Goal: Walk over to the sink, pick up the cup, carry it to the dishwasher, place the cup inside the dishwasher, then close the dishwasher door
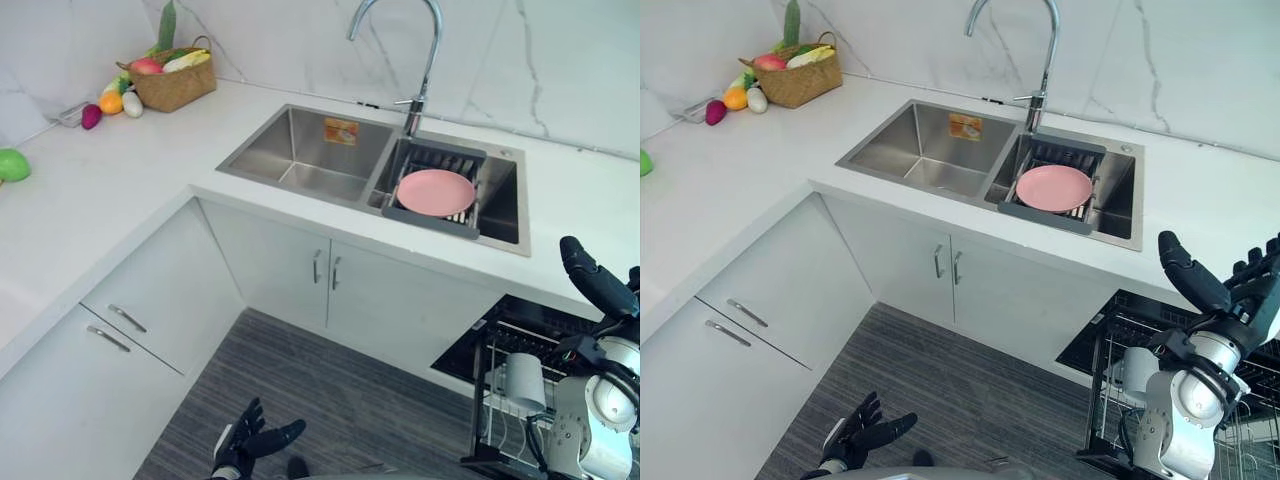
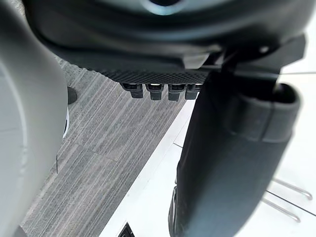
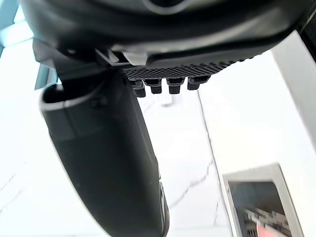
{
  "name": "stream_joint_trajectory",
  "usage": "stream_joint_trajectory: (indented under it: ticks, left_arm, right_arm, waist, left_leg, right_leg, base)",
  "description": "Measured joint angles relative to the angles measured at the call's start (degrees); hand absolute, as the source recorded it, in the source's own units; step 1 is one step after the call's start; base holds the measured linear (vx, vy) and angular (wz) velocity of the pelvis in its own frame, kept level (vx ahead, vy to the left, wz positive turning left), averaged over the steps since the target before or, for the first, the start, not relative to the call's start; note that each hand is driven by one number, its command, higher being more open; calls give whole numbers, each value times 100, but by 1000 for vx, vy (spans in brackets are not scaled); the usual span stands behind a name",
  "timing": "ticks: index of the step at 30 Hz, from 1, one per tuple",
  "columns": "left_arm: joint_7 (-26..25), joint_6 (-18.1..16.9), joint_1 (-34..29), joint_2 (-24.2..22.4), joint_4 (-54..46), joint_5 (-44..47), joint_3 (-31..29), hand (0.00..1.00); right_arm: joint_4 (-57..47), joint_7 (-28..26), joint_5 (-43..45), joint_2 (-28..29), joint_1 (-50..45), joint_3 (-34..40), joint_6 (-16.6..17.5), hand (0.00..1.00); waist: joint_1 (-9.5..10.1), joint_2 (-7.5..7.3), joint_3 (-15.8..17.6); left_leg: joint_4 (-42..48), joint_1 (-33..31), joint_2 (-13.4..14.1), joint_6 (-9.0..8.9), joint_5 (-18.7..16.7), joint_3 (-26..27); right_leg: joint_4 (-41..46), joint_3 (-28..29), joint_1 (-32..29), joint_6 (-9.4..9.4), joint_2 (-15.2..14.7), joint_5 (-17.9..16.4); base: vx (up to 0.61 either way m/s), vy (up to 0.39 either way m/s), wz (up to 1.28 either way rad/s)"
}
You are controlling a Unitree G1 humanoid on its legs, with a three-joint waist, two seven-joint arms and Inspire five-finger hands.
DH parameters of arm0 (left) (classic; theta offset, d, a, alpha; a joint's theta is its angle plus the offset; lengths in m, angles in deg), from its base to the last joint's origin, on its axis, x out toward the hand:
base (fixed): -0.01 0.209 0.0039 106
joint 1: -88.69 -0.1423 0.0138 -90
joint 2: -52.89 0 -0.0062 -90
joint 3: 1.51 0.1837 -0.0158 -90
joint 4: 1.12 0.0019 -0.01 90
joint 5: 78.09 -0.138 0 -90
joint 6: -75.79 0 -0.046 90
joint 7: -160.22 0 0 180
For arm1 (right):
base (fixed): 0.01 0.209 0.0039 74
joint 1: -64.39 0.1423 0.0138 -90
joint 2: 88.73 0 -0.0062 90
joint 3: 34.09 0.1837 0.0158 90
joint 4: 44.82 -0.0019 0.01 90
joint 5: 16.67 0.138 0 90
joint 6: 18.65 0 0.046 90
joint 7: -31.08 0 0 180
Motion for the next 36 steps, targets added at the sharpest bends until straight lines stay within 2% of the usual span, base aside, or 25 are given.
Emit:
stream_joint_trajectory:
  ticks: [5,7,8,10,11,12,13,15,16,17,18,19,20,21,22,23,24,25,27,29,30,31,33,34,36]
  left_arm:
    - [-24,-177,157,-13,340,-122,-61,100]
    - [-7,-218,200,-6,385,-216,-44,100]
    - [-11,-252,238,4,381,-359,-38,100]
    - [-21,-315,241,-37,370,-458,-27,100]
    - [-31,-412,232,-36,336,-542,-29,100]
    - [-37,-448,218,-15,297,-544,-42,100]
    - [-49,-512,202,7,258,-537,-36,100]
    - [-64,-507,209,19,253,-496,14,100]
    - [-81,-504,197,7,260,-484,15,100]
    - [-103,-497,184,-20,270,-481,10,100]
    - [-195,-506,184,-86,306,-476,-2,100]
    - [-281,-535,137,-81,281,-471,10,100]
    - [-308,-564,114,-70,230,-480,11,100]
    - [-312,-603,114,-48,173,-500,17,100]
    - [-309,-602,131,-34,156,-517,14,100]
    - [-303,-613,145,-27,138,-517,6,100]
    - [-298,-616,188,-37,146,-543,47,100]
    - [-288,-613,179,-35,134,-548,210,100]
    - [-275,-561,197,30,146,-621,234,100]
    - [-294,-531,220,61,144,-722,218,100]
    - [-311,-518,232,108,143,-722,217,100]
    - [-346,-500,240,135,144,-748,250,100]
    - [-483,-476,217,148,145,-891,266,100]
    - [-620,-446,204,165,149,-958,239,100]
    - [-805,-350,292,182,173,-1018,201,100]
  right_arm:
    - [-321,20,3,264,-311,-6,198,100]
    - [-332,-42,7,305,-367,-21,297,100]
    - [-382,-46,6,303,-432,-47,391,100]
    - [-480,19,2,302,-488,-139,432,100]
    - [-551,80,3,304,-545,-288,432,100]
    - [-577,79,4,300,-542,-371,433,100]
    - [-575,79,7,268,-517,-496,465,100]
    - [-559,93,8,234,-340,-572,519,100]
    - [-550,121,6,231,-276,-589,575,100]
    - [-548,145,6,225,-276,-603,594,100]
    - [-546,182,5,220,-271,-724,666,100]
    - [-551,185,5,214,-284,-926,719,100]
    - [-550,186,4,216,-289,-1009,735,100]
    - [-548,190,2,208,-236,-1157,753,100]
    - [-527,198,1,212,-155,-1339,752,100]
    - [-511,200,-3,211,-127,-1435,752,100]
    - [-436,197,-59,184,-108,-1500,784,100]
    - [-332,270,-144,163,-49,-1503,787,100]
    - [-265,319,-157,214,-77,-1533,784,100]
    - [-263,333,-158,215,-26,-1528,785,100]
    - [-214,329,-171,229,42,-1534,787,100]
    - [-39,316,-178,231,117,-1568,788,100]
    - [64,206,-176,230,123,-1640,788,100]
    - [67,37,-176,230,132,-1713,802,100]
    - [67,-230,-229,212,143,-1778,853,100]
  waist:
    - [-23,11,-6]
    - [-26,-1,8]
    - [-30,54,59]
    - [-48,193,161]
    - [-46,242,178]
    - [-25,240,201]
    - [35,225,205]
    - [27,221,208]
    - [27,216,216]
    - [26,216,213]
    - [44,247,197]
    - [25,305,195]
    - [15,277,202]
    - [36,235,227]
    - [39,229,241]
    - [86,156,283]
    - [142,185,252]
    - [151,262,188]
    - [156,179,66]
    - [156,63,81]
    - [160,-13,151]
    - [155,-48,192]
    - [160,-10,183]
    - [132,71,131]
    - [110,55,149]
  left_leg:
    - [-8,111,26,-27,-27,225]
    - [525,-78,120,-54,-335,345]
    - [1640,-548,396,-189,-884,385]
    - [2790,-890,848,-373,-1339,354]
    - [3474,-1098,1081,-475,-1432,234]
    - [3844,-1257,1177,-578,-1442,161]
    - [4017,-1305,1158,-787,-1522,16]
    - [3243,-1298,994,-755,-1544,-212]
    - [2576,-1238,827,-714,-1270,-541]
    - [2421,-1108,727,-736,-1098,-618]
    - [2197,-912,520,-674,-1123,-692]
    - [2370,-911,511,-693,-1277,-729]
    - [2506,-920,507,-632,-1326,-705]
    - [2853,-933,527,-434,-1494,-546]
    - [3318,-1011,568,-365,-1594,-602]
    - [3712,-1206,568,-398,-1635,-615]
    - [3866,-1311,518,-434,-1767,-819]
    - [3257,-1156,466,-189,-1786,-1013]
    - [2965,-989,292,-96,-1830,-855]
    - [2676,-736,117,25,-1841,-662]
    - [2509,-457,15,110,-1861,-555]
    - [2293,-62,-29,255,-1885,-472]
    - [2039,340,18,209,-1869,-330]
    - [1903,502,87,201,-1873,-276]
    - [1884,573,257,172,-1887,-334]
  right_leg:
    - [-43,217,3,16,49,10]
    - [-27,241,-1,-52,44,-58]
    - [16,237,3,-83,88,-178]
    - [67,314,37,-146,270,-258]
    - [112,441,82,-204,378,-290]
    - [130,540,117,-228,412,-293]
    - [135,753,170,-236,402,-293]
    - [143,1099,130,-211,304,-308]
    - [141,1324,106,-154,248,-347]
    - [131,1449,111,-158,219,-385]
    - [180,1762,156,-207,255,-475]
    - [720,1786,-28,-244,410,-538]
    - [829,1788,-23,-271,475,-544]
    - [775,1813,60,-345,410,-689]
    - [651,2021,158,-323,398,-705]
    - [643,2100,201,-316,376,-699]
    - [666,2166,240,-307,333,-705]
    - [857,2157,137,-270,373,-733]
    - [1510,2147,-205,-258,289,-759]
    - [2608,2088,-777,109,163,-627]
    - [3408,1943,-1101,416,37,-359]
    - [4101,1710,-1316,256,-73,-63]
    - [4382,1322,-1533,46,-126,-222]
    - [4189,955,-1754,-73,-92,-396]
    - [3247,403,-1966,-173,98,-528]
  base:
    - [-30,-18,-25]
    - [-46,-55,-33]
    - [-60,-98,-26]
    - [-59,-36,-28]
    - [-37,11,-43]
    - [2,5,-72]
    - [28,15,-74]
    - [80,110,-96]
    - [104,180,-93]
    - [153,196,-102]
    - [196,157,-102]
    - [214,117,-98]
    - [215,54,-83]
    - [225,68,-77]
    - [224,76,-81]
    - [186,80,-74]
    - [124,53,-67]
    - [111,97,-61]
    - [141,135,-42]
    - [230,159,-40]
    - [215,117,-46]
    - [229,99,-45]
    - [248,79,-40]
    - [270,57,-30]
    - [313,-22,-6]
